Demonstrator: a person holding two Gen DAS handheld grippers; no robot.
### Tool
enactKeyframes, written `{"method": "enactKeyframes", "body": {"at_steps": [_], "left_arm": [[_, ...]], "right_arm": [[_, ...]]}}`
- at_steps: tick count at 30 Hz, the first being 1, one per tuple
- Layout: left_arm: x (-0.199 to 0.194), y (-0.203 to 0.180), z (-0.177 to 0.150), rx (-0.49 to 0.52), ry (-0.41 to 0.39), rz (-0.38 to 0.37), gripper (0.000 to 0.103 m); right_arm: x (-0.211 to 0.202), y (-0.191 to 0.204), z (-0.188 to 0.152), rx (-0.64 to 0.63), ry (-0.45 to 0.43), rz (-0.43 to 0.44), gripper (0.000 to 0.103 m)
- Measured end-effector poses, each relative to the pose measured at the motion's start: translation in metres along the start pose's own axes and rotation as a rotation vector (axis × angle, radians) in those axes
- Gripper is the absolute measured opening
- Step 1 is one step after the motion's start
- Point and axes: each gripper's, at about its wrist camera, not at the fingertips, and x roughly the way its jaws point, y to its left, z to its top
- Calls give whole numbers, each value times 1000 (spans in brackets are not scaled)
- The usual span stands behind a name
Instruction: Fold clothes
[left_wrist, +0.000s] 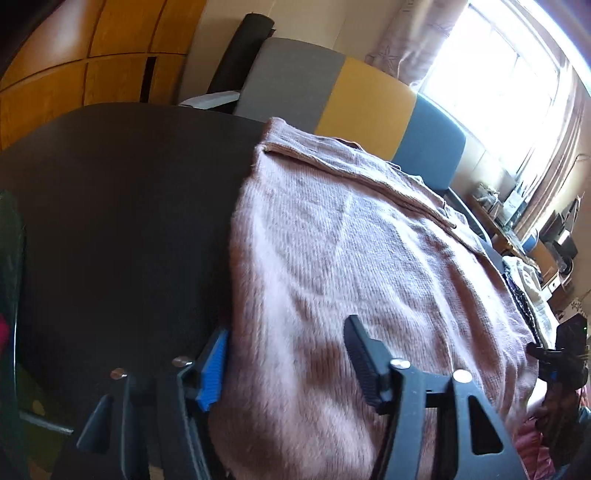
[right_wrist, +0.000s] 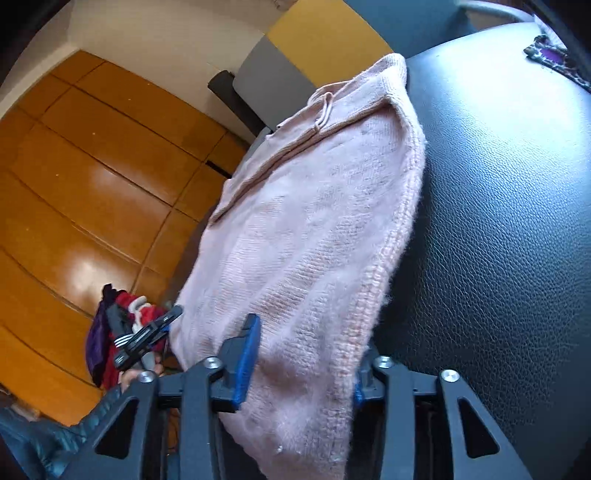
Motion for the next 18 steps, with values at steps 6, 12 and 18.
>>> {"method": "enactKeyframes", "body": {"at_steps": [6, 12, 18], "left_arm": [[-3, 1, -4, -3, -4, 32, 30], [-5, -11, -7, 65, 26, 78, 27], [-15, -17, -16, 86, 69, 47, 9]], "right_arm": [[5, -4, 4, 53, 14, 28, 38], [5, 9, -5, -51, 30, -10, 34], [3, 15, -21, -97, 46, -60, 12]]}}
